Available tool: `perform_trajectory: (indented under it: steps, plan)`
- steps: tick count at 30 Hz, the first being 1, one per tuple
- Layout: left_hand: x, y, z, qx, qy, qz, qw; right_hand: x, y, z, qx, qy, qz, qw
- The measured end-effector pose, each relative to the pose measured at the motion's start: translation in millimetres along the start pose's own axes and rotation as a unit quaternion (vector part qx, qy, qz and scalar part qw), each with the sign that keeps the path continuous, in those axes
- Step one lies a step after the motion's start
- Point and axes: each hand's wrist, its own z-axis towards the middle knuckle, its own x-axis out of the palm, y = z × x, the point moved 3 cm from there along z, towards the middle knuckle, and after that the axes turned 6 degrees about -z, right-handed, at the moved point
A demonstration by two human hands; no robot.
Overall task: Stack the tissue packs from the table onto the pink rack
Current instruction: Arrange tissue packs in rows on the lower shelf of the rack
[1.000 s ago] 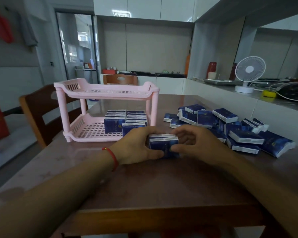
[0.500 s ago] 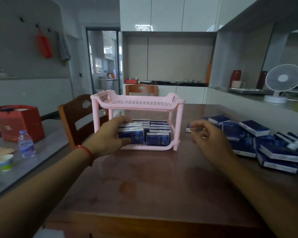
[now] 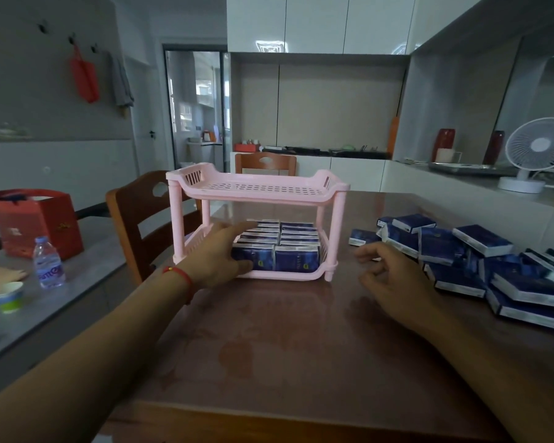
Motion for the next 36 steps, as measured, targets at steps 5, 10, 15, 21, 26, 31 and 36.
perform_trajectory:
  steps: [5, 10, 15, 21, 26, 31, 36]
  plan:
    - [5.5, -5.8, -5.9, -0.049, -0.006, -0.049, 0.998, 1.8, 1.0, 0.2, -0.011, 0.004, -0.014, 1.0]
    - [13.9, -11.3, -5.1, -0.047, -0.017, -0.043, 0.998, 2.1, 2.9, -1.1, -0.014, 0.008, -0.023, 1.0]
    - [18.6, -11.4, -6.2, -0.044, -0.014, -0.051, 0.998, 3.1, 4.0, -2.1, -0.019, 0.018, -0.037, 0.999]
    - [18.8, -11.7, -11.6, -0.06, -0.028, -0.094, 0.993, 2.3, 1.0, -3.0, -0.012, 0.013, -0.028, 0.999]
    - [16.1, -19.6, -22.3, -0.034, -0.056, -0.072, 0.995, -0.6, 3.6, -7.9, -0.012, -0.008, -0.046, 0.999]
    - [7.7, -32.5, -37.4, 0.078, -0.148, 0.1, 0.981, -17.7, 7.5, -14.9, 0.008, -0.04, -0.097, 0.994]
    - [25.6, -80.8, -58.5, 0.208, -0.114, 0.128, 0.963, -58.3, -7.3, -38.5, 0.034, -0.074, -0.159, 0.984]
